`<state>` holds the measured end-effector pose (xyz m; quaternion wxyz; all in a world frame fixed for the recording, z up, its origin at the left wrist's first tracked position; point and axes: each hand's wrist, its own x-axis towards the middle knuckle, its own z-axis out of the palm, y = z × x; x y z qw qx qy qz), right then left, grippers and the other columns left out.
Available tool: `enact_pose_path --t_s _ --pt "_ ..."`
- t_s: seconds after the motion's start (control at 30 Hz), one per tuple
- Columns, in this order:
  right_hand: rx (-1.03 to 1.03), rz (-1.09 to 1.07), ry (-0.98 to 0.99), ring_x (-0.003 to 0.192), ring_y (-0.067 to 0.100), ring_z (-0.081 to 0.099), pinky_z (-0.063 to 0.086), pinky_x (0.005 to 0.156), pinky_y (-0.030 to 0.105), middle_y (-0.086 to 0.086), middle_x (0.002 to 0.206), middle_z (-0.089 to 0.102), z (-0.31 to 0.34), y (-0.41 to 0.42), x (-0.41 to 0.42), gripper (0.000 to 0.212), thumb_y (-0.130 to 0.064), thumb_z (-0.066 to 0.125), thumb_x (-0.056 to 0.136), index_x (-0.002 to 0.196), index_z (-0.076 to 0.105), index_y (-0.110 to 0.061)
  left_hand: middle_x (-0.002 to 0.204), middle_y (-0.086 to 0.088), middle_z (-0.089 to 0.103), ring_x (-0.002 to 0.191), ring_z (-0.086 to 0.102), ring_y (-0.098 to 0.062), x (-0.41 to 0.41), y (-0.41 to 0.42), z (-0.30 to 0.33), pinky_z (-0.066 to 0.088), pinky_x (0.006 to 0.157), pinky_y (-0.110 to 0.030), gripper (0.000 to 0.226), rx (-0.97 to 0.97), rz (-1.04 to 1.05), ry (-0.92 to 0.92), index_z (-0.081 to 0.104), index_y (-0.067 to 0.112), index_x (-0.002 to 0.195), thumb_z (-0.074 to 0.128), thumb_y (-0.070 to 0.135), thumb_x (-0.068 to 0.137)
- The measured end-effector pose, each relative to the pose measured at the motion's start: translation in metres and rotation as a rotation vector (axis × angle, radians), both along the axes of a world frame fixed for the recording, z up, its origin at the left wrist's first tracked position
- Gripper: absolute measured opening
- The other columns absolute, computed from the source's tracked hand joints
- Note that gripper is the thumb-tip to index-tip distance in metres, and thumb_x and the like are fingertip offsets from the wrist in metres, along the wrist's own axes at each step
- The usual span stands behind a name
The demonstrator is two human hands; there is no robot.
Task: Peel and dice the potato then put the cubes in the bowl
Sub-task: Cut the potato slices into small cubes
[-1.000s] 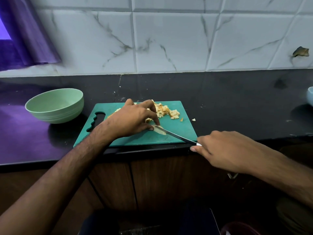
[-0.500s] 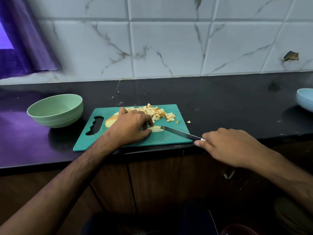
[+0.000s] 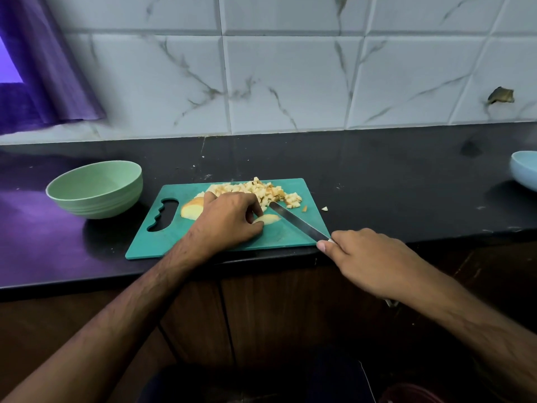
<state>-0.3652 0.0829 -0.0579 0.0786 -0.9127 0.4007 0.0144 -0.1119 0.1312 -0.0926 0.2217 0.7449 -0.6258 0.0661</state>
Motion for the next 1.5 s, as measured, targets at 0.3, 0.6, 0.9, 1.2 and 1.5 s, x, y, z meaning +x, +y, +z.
enact_pose_path --t_s 0.3,0.6,0.9,1.2,1.5 --pt "0.08 -0.016 0.014 0.074 0.011 0.059 0.042 0.059 0.03 -0.006 0.091 0.059 -0.019 0.004 0.015 0.041 -0.055 0.025 0.107 0.09 0.051 -0.028 0.078 0.016 0.065 0.079 0.056 0.001 0.002 -0.005 0.0 0.028 0.086 -0.037 0.008 0.016 0.018 0.075 0.07 0.031 0.094 0.071 0.038 0.088" --pt "-0.029 0.004 0.045 0.073 0.008 0.053 0.038 0.061 0.033 -0.004 0.088 0.055 -0.003 0.001 0.031 0.042 -0.051 0.024 0.109 0.097 0.053 -0.023 0.084 0.019 0.062 0.09 0.053 -0.004 -0.001 0.007 -0.002 0.025 0.081 -0.037 0.025 -0.032 0.02 -0.062 0.07 0.034 0.108 0.067 0.051 0.09" --pt "-0.018 0.021 0.023 0.07 0.008 0.054 0.04 0.059 0.031 -0.006 0.085 0.056 -0.014 0.018 0.019 0.042 -0.056 0.022 0.107 0.086 0.047 -0.028 0.094 0.02 0.059 0.095 0.046 -0.005 0.004 0.019 -0.012 0.023 0.081 -0.036 0.028 -0.098 0.051 -0.11 0.07 0.036 0.106 0.064 0.058 0.09" --pt "0.007 0.03 0.006 0.075 0.01 0.057 0.042 0.063 0.033 -0.005 0.085 0.056 -0.016 0.014 0.04 0.039 -0.05 0.027 0.108 0.09 0.049 -0.025 0.09 0.019 0.062 0.092 0.046 -0.006 0.001 0.017 -0.011 0.02 0.079 -0.035 0.023 -0.108 0.079 -0.114 0.071 0.037 0.099 0.065 0.057 0.09" --pt "0.006 0.034 0.02 0.071 0.008 0.053 0.037 0.059 0.031 -0.007 0.082 0.053 -0.006 0.022 0.025 0.044 -0.055 0.023 0.107 0.08 0.044 -0.028 0.091 0.019 0.061 0.092 0.049 -0.006 0.009 0.031 -0.017 0.023 0.079 -0.035 0.027 -0.148 0.07 -0.104 0.07 0.037 0.106 0.063 0.058 0.09"
